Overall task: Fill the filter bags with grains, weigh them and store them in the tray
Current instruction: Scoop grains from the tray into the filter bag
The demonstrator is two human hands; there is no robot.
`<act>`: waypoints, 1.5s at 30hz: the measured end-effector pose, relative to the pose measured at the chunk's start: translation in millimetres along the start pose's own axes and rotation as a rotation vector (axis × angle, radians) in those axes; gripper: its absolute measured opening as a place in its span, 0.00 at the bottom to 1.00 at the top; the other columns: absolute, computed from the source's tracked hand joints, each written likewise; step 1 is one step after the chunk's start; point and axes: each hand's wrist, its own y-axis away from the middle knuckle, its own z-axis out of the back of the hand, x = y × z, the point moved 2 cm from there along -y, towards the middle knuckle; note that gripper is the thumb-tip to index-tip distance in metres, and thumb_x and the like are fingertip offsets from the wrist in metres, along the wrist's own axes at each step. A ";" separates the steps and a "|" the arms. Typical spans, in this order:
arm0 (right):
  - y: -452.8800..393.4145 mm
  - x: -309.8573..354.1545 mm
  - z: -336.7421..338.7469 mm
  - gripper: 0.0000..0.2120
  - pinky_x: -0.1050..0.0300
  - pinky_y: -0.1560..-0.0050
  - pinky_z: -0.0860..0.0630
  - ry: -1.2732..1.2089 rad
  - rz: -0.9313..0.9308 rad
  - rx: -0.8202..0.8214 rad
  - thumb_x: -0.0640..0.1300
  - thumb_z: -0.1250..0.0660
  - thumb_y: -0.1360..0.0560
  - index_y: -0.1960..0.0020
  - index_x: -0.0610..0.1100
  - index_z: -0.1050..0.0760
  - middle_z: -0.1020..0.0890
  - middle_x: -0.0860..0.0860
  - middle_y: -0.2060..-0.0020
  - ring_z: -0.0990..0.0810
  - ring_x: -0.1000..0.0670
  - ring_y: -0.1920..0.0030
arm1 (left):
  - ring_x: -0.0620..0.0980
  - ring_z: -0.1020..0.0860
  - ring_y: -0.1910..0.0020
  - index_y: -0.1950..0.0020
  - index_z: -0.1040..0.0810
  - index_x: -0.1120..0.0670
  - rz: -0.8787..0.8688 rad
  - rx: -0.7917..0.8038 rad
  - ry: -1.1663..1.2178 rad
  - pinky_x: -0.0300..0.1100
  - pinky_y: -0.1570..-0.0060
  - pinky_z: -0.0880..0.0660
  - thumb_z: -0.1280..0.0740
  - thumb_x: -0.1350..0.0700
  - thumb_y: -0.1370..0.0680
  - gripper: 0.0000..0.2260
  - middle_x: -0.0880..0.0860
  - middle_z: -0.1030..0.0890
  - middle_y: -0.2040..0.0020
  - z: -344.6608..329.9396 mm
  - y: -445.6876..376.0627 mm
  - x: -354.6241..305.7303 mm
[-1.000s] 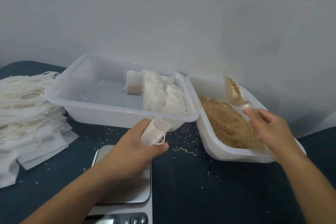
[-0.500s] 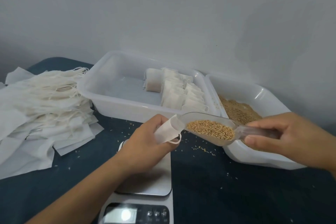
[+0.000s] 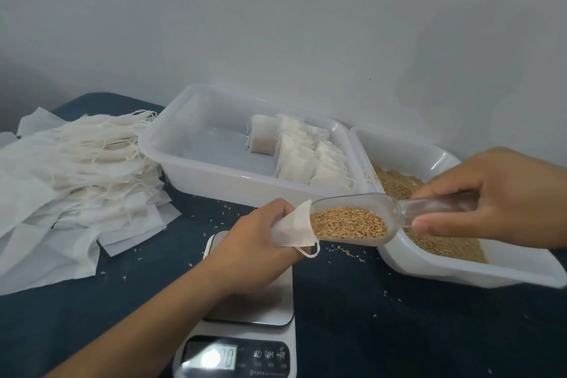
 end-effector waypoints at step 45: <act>-15.5 -40.8 -90.5 0.26 0.61 0.72 0.32 -0.729 0.051 -0.334 0.74 0.23 0.39 0.58 0.52 0.19 0.31 0.54 0.74 0.33 0.53 0.75 | 0.44 0.27 0.65 0.49 0.15 0.47 0.104 0.191 0.777 0.35 0.69 0.32 0.24 0.52 0.32 0.12 0.47 0.23 0.60 5.3 7.7 -10.9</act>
